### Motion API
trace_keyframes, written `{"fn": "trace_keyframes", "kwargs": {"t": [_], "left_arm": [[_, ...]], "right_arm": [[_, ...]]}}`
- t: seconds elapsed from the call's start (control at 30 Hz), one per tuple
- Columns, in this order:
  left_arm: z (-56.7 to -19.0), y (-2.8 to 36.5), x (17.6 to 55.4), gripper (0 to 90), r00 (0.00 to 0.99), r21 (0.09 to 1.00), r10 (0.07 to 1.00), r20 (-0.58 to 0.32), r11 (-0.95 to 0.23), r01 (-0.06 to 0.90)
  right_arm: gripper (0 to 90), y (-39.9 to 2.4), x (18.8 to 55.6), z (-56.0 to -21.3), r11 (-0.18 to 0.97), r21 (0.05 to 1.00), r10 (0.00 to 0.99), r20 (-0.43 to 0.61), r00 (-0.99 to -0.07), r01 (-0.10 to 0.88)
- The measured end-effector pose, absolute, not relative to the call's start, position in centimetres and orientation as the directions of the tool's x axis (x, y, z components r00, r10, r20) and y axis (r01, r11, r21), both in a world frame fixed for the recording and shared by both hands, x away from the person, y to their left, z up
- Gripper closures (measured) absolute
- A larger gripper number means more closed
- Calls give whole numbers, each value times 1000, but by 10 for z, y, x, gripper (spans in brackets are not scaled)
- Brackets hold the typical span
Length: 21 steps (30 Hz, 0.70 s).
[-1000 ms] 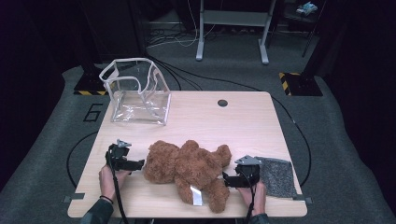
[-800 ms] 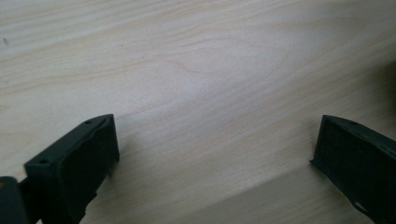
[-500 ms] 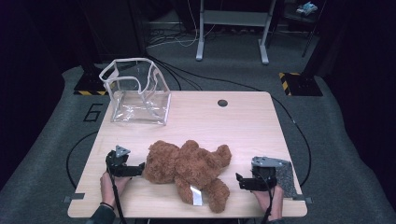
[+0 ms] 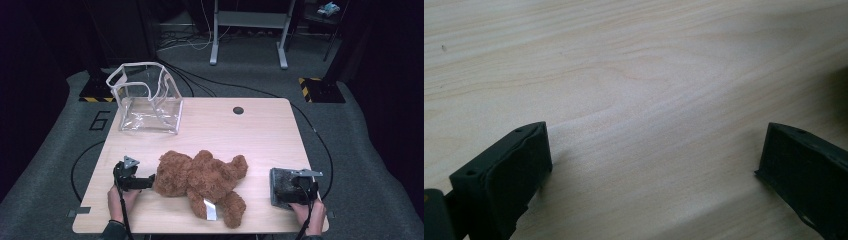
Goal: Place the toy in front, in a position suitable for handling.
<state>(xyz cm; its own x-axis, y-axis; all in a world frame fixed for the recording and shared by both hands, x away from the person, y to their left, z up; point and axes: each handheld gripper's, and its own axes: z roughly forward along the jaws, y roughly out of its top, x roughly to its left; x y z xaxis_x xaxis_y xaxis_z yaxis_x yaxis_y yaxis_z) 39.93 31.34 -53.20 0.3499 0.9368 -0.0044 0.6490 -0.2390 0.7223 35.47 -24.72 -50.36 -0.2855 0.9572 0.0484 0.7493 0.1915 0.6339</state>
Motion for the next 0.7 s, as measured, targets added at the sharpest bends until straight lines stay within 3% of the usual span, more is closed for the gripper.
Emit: {"fn": "trace_keyframes", "kwargs": {"t": [0.13, 0.27, 0.57, 0.7], "left_arm": [[-532, 313, 399, 1, 344, 725, 939, -1, -236, 647], [-532, 313, 399, 2, 344, 725, 939, -1, -236, 647], [-532, 313, 399, 2, 342, 723, 940, 0, -236, 649], [-531, 314, 399, 3, 336, 719, 942, -1, -233, 655]], "right_arm": [[9, -252, 359, -509, 195, 614, 961, 35, -273, 765], [154, -256, 359, -512, 186, 621, 965, 27, -259, 761], [344, -258, 353, -512, 191, 640, 964, 19, -264, 744], [495, -259, 349, -512, 191, 660, 963, 19, -269, 727]]}}
